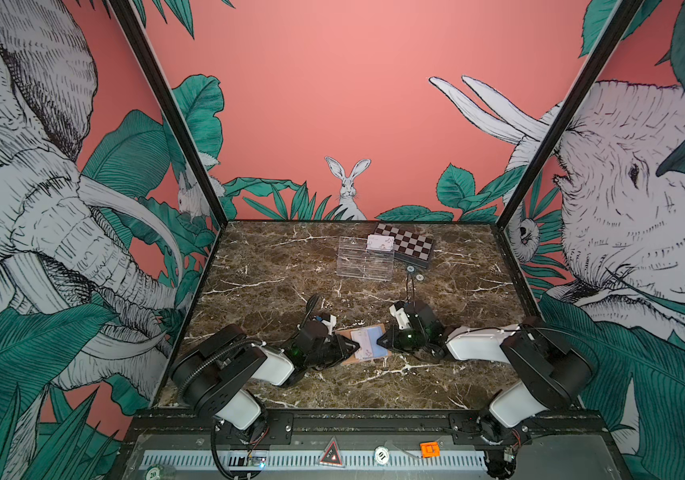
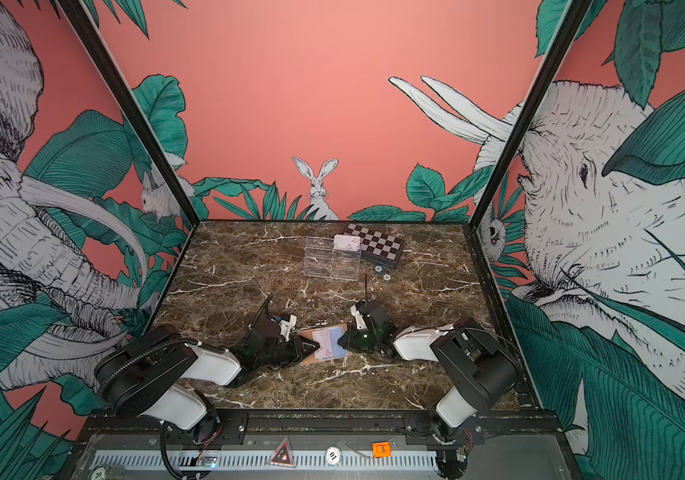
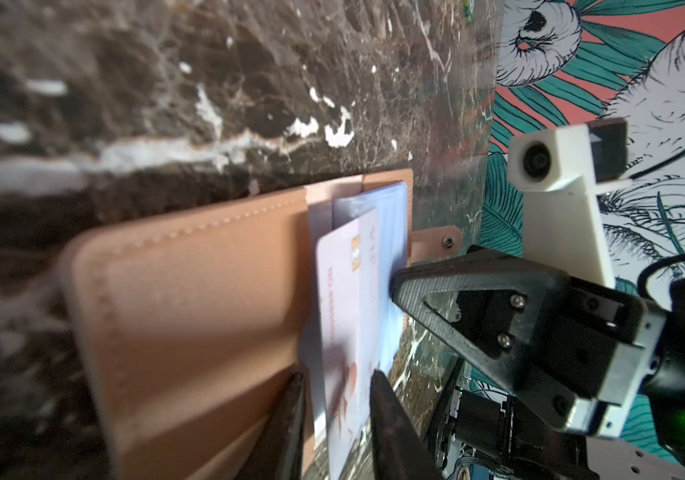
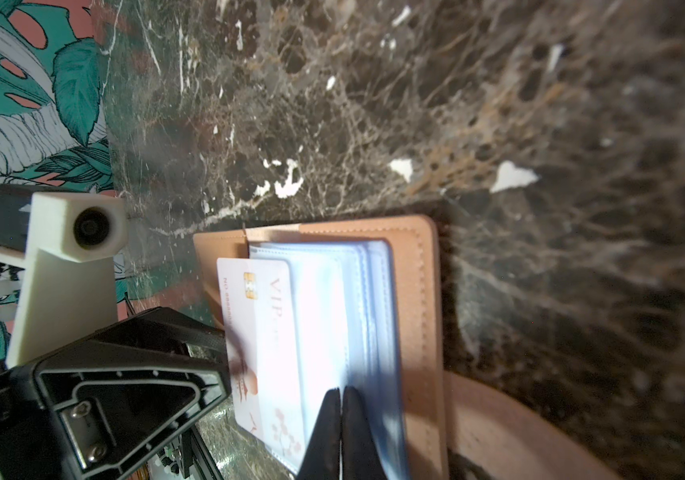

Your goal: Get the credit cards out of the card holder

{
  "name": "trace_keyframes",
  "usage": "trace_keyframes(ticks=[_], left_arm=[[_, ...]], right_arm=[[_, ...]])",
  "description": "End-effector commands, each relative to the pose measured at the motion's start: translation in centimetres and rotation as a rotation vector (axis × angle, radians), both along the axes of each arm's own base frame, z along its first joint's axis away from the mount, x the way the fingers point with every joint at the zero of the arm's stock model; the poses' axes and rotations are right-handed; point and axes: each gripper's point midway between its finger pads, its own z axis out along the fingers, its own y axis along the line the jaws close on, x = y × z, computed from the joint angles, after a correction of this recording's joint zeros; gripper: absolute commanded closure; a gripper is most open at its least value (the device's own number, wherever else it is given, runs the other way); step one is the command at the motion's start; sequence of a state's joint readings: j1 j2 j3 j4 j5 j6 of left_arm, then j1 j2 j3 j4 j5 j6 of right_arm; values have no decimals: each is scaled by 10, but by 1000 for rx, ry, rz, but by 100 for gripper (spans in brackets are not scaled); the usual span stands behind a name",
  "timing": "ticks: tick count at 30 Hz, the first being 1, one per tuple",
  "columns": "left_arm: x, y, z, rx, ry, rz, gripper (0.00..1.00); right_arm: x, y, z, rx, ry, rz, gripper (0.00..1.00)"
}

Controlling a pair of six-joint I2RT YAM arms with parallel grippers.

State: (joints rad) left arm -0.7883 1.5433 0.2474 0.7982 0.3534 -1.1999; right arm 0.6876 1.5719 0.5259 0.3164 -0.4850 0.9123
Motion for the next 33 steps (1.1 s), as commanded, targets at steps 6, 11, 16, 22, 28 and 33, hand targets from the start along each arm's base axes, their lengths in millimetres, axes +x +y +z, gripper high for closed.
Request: trace_keyframes(ticks=[6,11,16,22,28,33], left_arm=[[-2,-1,-9,8,27,-6,86],[-2,4,-8,26,14,3,100],[-2,12,-2,50,2,11,100],[1,27,12,54,-19,36,100],[7,42,48,45,-76,65,100],[13,55,80,33,-141,107,100]], right_arm=[[-6,-4,-9,-37,14,5,94],[-7,-4,-9,-40,15,7,94],[-7,-4,-7,-42,10,8,94],[-8,-5,-4,-38,4,9,94],[-2,0,13,-18,-28,12,91],[11,11,43,41,-73,2,68]])
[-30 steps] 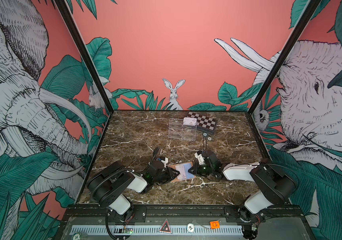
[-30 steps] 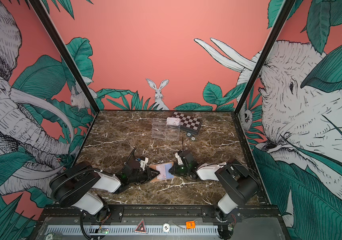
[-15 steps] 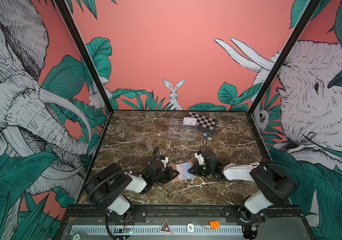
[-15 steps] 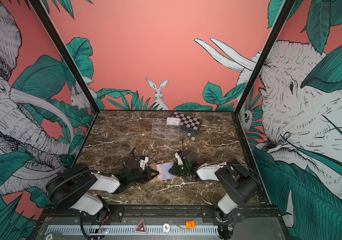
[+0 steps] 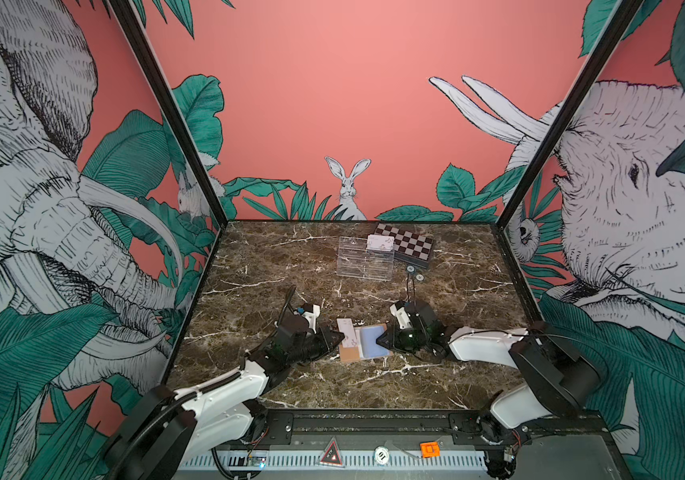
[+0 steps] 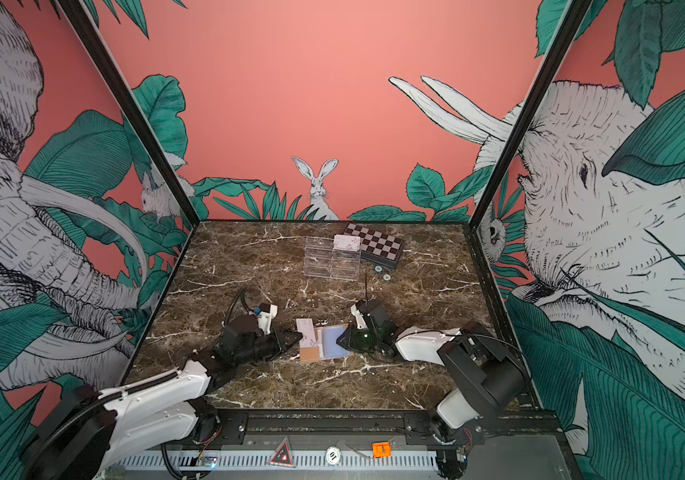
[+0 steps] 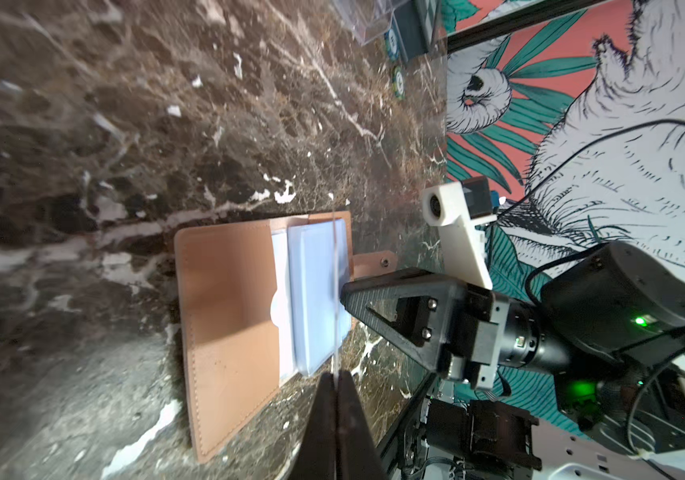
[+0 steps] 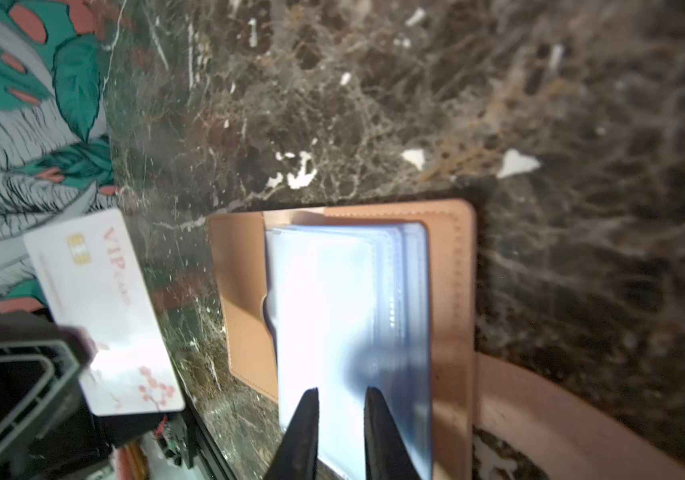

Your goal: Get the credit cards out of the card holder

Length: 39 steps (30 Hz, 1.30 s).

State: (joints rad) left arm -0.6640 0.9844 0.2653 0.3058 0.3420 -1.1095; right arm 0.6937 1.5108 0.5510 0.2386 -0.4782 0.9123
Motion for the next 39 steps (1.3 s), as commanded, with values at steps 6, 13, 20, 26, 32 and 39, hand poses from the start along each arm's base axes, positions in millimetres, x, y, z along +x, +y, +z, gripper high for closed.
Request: trace_keyframes(ticks=[6,13,20,26,32,39], left_arm=[[10,5,39,-15,-58,32,100],[29,-17,75,-120,-103,15,100],[53,-51,108,-275,-112,-33,100],[68,-76,145,-391,-132,-95,100],[74,-88,160,-444,-139,-126,100],[77,-94,159,-463,-127,-135,100]], right_arm=[[28,6,75,24,-194,-21,39],[51,-24,120,16,-286,-64,26],[83,-43,166,161,-340,-123,23],[101,-51,194,280,-374,-152,18],[106,-45,206,383,-381,-135,16],[109,-39,213,469,-378,-125,15]])
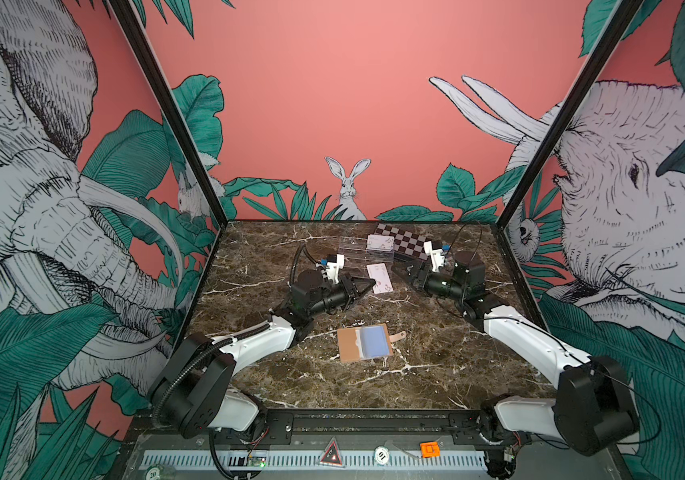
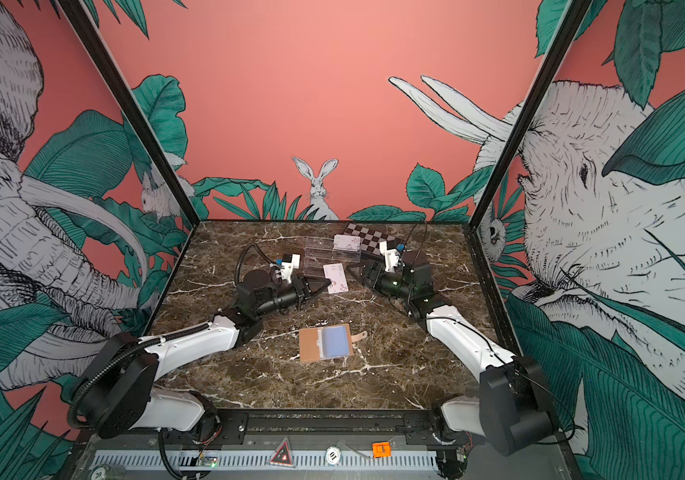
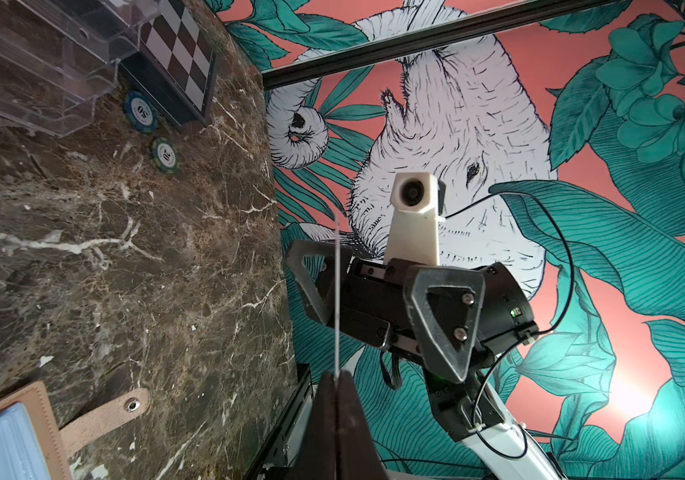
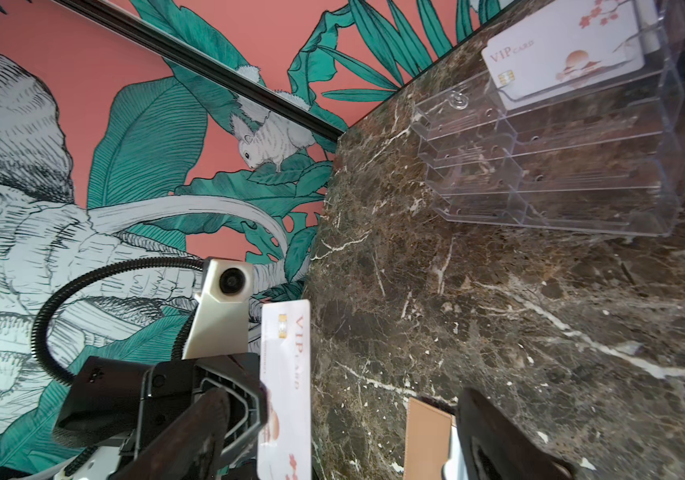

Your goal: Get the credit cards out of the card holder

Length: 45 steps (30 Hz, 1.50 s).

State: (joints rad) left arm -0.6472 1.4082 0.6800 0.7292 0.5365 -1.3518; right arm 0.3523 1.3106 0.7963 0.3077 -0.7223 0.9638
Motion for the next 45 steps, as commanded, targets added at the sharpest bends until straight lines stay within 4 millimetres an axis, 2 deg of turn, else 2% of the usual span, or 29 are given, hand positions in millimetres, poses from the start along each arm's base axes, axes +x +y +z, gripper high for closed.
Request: trace_keyframes(ticks=[1,5,19,27,29,37,44,45], left_arm=[[-2,-5,27,-71,-48,-25,100],[-1,-10,29,-75,-53,-33,100],[3,-21,18,-76,-42,-50,100],[4,-25,16,-80,-40,-56,100],[4,-26,16,-80,-39,-59,100],[7,-29,9,-76,-32,-63,100],[9,-31,1,-75,-22,-66,100],[10,-32,0,-77,-19,-69,100]], right_arm=[[2,5,17,82,-47,28,15],[3,10,14,108,-27,53,22],[0,13,11,176,-4,71,61],[-4,19,4,181,25,91,71],[-4,21,7,189,5,97,74],[-9,20,8,194,11,100,100],[-14,20,10,192,11,116,100],[-15,20,6,181,30,115,100]])
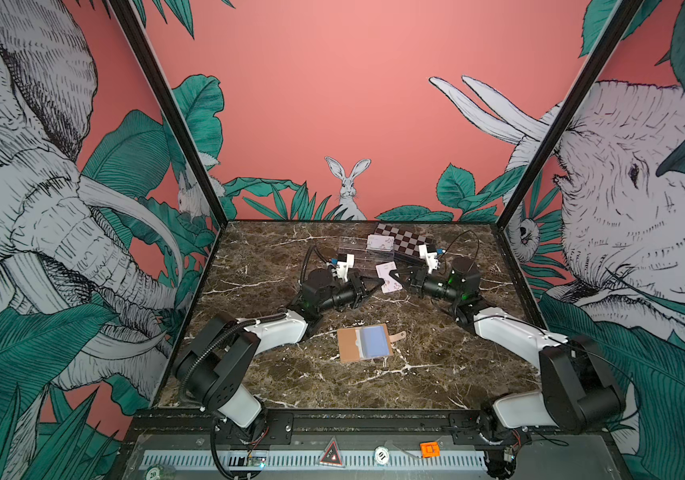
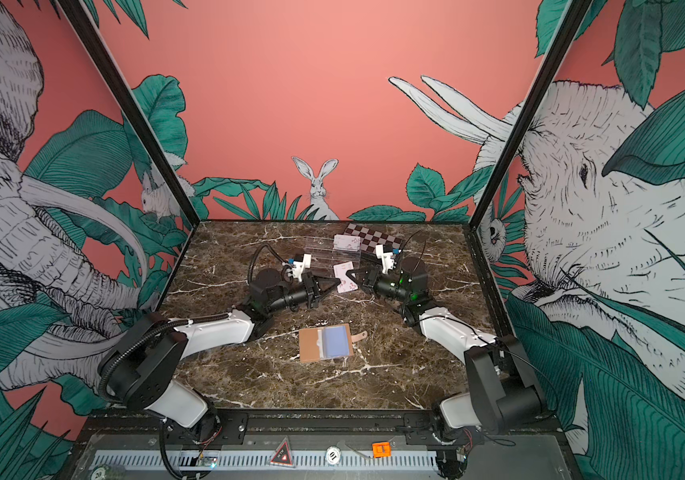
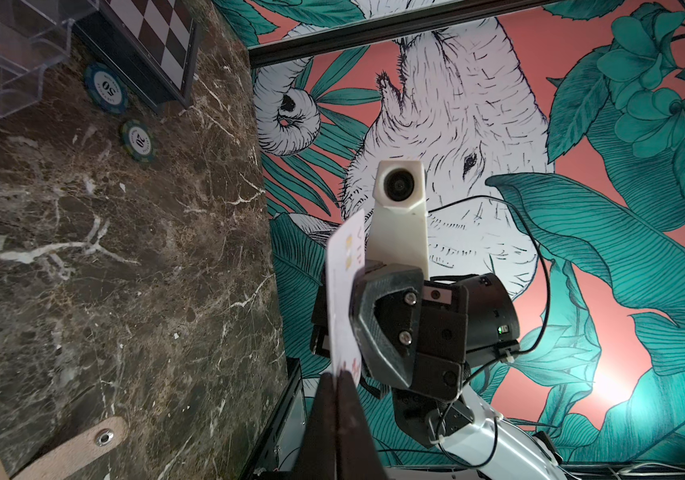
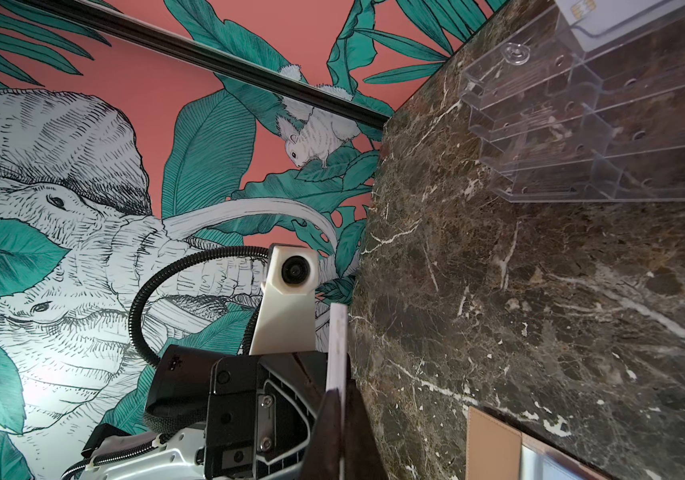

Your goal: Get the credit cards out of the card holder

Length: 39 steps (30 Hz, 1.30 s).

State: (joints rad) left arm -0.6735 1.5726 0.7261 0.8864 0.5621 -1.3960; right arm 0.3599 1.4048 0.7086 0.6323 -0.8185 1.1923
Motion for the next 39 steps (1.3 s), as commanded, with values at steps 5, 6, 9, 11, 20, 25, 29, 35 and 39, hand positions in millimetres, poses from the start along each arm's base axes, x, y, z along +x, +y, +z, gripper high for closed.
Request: trace_keyframes(ticks=[5,6,9,11,20,25,29,35,39], left_arm=[[2,-11,16,-54,-35,-33,100],[2,-12,18,-57,-40,-36,100],[2,-15,20,-58,-46,-42,100],[3,-15,18,-56,-43,-40,100],[2,-15,11,-55,-31,-34,98],[3,-13,8,-61,-26,-22,55],[3,-6,3,-26,-31,-2,34],[7,19,-5,84,-77,90,22],[7,37,-2,222,-149,146,16]], right_arm=[[-17,2,14,-10,-58,49,100],[-18,1,14,-11,-59,48,100],[-20,1,16,-11,-65,48,100],[-21,1,15,-15,-64,49,100],[-22,-1,13,-19,-65,47,100],[-22,-2,13,-24,-67,43,100],[-24,-4,10,-66,-72,47,100],[-26,-11,10,-158,-119,41,100],[-29,-17,9,-249,-178,47,100]])
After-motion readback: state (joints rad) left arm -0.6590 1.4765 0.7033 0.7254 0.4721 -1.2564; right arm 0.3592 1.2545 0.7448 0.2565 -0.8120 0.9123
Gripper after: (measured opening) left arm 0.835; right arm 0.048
